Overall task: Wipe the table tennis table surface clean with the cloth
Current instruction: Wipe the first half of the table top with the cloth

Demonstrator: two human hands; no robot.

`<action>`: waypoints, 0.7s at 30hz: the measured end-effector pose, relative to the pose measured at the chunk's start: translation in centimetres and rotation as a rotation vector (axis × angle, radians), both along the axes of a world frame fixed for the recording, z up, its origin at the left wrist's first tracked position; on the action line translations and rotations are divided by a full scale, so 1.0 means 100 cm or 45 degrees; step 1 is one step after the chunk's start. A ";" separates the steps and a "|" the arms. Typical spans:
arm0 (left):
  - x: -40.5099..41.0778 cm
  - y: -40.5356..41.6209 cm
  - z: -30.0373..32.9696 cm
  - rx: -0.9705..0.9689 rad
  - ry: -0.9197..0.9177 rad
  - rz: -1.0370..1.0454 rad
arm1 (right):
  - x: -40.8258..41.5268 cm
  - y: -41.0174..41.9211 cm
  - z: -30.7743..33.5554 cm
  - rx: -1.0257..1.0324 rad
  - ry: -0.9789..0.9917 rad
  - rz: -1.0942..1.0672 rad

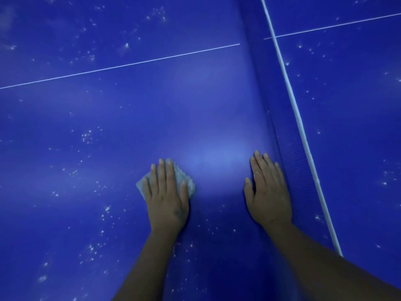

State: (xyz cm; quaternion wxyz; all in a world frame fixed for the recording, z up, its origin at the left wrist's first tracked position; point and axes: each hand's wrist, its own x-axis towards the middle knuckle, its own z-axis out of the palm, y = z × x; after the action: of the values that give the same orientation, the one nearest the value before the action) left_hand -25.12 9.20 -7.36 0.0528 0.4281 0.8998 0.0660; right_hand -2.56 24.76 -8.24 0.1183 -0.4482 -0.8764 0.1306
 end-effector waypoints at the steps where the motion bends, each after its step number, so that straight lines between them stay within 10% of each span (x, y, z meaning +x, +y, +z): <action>1: -0.008 0.011 -0.002 -0.004 -0.002 0.043 | 0.000 0.000 -0.001 0.005 -0.005 -0.001; 13: 0.027 0.050 -0.003 0.038 -0.045 0.196 | 0.001 -0.001 -0.002 0.084 0.026 -0.011; 21: 0.090 0.064 0.003 0.005 -0.033 -0.316 | 0.001 0.001 -0.003 0.104 0.026 -0.005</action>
State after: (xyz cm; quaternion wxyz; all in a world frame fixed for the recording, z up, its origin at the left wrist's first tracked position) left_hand -16.08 15.64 -7.09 0.0715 0.5354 0.8389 0.0663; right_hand -2.46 24.85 -8.55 0.1458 -0.4435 -0.8788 0.0990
